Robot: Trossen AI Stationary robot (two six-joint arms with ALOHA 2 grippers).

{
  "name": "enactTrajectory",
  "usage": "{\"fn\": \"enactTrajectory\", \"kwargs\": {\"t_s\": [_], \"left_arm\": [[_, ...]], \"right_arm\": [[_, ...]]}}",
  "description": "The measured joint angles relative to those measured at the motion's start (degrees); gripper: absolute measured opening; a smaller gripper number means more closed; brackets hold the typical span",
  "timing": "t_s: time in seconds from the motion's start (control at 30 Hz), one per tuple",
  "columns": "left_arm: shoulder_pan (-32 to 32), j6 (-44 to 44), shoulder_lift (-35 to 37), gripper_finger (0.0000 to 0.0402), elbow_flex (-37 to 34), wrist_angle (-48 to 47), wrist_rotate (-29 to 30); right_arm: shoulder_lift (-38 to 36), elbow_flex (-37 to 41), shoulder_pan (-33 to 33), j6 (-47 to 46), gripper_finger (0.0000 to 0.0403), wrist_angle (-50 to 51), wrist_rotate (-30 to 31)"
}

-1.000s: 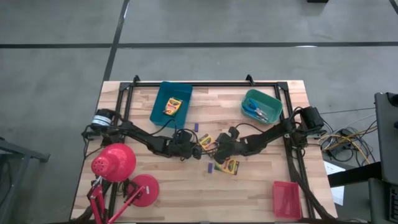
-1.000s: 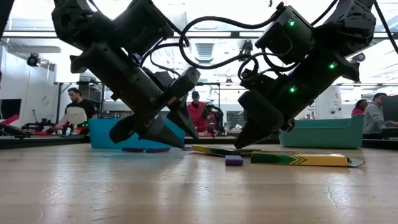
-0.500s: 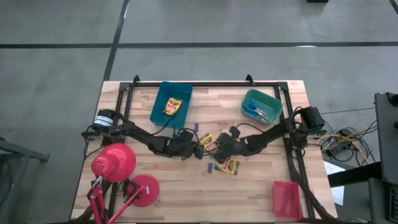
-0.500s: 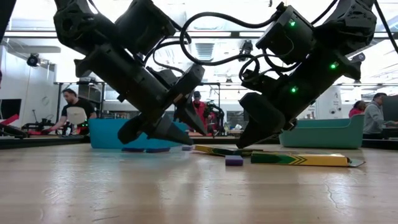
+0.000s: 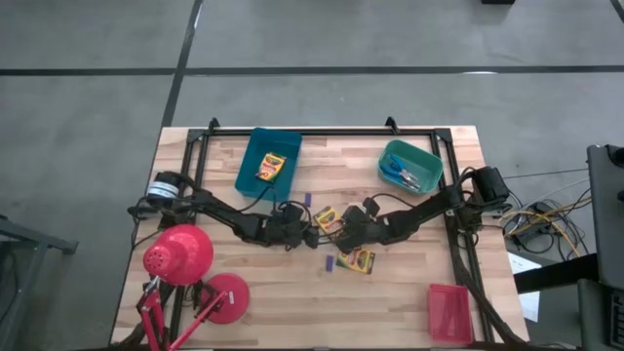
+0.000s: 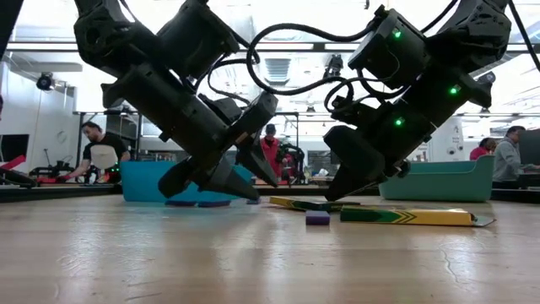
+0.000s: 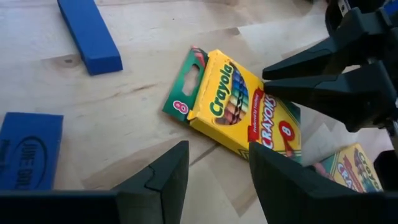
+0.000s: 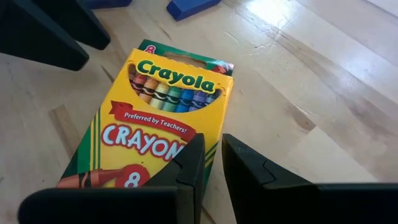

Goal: Pick & Place School Supplies
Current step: Put the yellow crayon box into the blue bin

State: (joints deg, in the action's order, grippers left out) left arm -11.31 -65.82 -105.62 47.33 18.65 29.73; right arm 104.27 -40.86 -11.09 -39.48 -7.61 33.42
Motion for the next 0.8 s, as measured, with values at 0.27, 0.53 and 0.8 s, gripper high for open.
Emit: {"fn": "enactTrajectory", "kwargs": {"t_s": [0.27,0.53,0.8], "left_arm": [[0.9,0.1,-1.8,0.0172,1.3,0.7,0.2],[1.6,0.7,-1.8,0.0172,2.1,0.6,-0.2],[1.6,-2.0,-1.9,0.0172,2.2,-1.3,-0.3]], "right_arm": [[0.0,0.0,0.0,0.0,0.0052,-0.1,0.0],[0.0,0.0,0.0,0.4,0.0052,-0.3,-0.1],[0.0,0.0,0.0,0.5,0.0052,-0.4,-0.2]]}}
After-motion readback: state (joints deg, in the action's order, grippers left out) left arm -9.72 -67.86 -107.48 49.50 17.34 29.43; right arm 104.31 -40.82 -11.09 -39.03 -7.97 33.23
